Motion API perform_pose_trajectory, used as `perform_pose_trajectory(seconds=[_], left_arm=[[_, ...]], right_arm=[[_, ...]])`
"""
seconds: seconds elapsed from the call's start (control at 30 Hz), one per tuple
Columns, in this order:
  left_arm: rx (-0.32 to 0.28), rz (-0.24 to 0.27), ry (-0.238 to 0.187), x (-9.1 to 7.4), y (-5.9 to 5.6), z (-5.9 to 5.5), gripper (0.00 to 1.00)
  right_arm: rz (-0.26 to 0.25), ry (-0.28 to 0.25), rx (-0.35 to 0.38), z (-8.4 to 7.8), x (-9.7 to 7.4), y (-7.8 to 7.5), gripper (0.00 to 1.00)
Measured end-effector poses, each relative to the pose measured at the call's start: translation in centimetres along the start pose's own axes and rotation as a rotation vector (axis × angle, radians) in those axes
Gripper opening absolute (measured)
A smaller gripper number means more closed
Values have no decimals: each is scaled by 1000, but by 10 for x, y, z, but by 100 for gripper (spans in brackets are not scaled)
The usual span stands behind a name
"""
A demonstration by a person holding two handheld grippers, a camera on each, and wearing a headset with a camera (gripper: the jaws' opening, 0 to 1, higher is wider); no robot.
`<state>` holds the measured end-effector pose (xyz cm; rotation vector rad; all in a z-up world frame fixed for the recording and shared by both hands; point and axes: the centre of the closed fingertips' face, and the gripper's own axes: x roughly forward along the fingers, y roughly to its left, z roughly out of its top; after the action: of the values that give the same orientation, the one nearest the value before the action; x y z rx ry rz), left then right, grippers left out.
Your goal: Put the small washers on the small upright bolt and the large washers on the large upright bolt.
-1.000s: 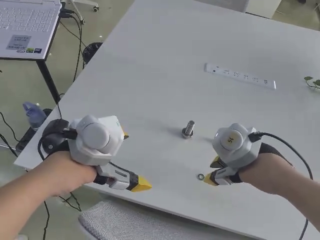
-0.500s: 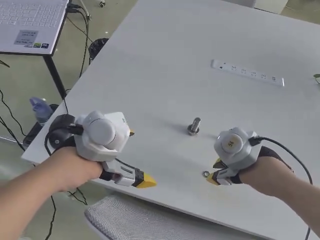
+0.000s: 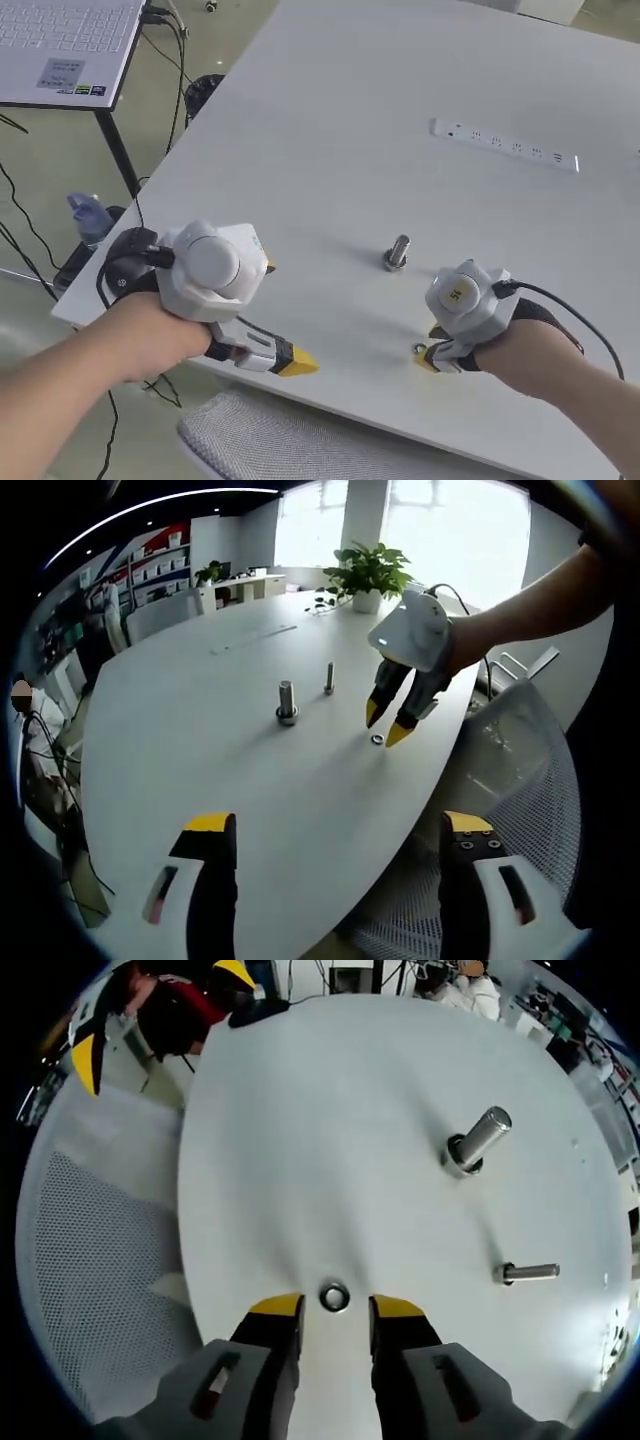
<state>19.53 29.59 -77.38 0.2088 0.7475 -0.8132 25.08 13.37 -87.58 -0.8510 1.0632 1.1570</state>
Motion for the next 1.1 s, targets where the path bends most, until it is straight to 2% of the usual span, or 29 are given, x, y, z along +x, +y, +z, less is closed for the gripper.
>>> perform_pose_trajectory(seconds=[0.13, 0.17, 0.37, 0.77, 0.9, 1.1], left_arm=[[-3, 0, 2, -1, 0, -2, 82], [-3, 1, 2, -1, 1, -2, 82], [-9, 0, 4, 0, 0, -5, 81], [-13, -1, -6, -1, 1, -1, 80], [-14, -1, -3, -1, 0, -1, 79], [-17, -3, 0, 0, -2, -1, 79]], right_arm=[[-4, 5, -1, 0, 4, 2, 26], [-18, -1, -17, 1, 3, -1, 25], [-10, -3, -17, 1, 3, -1, 25], [-9, -1, -21, 1, 2, -1, 23], [-11, 16, -41, -1, 2, -1, 16], [-15, 18, -31, -1, 1, -2, 15]])
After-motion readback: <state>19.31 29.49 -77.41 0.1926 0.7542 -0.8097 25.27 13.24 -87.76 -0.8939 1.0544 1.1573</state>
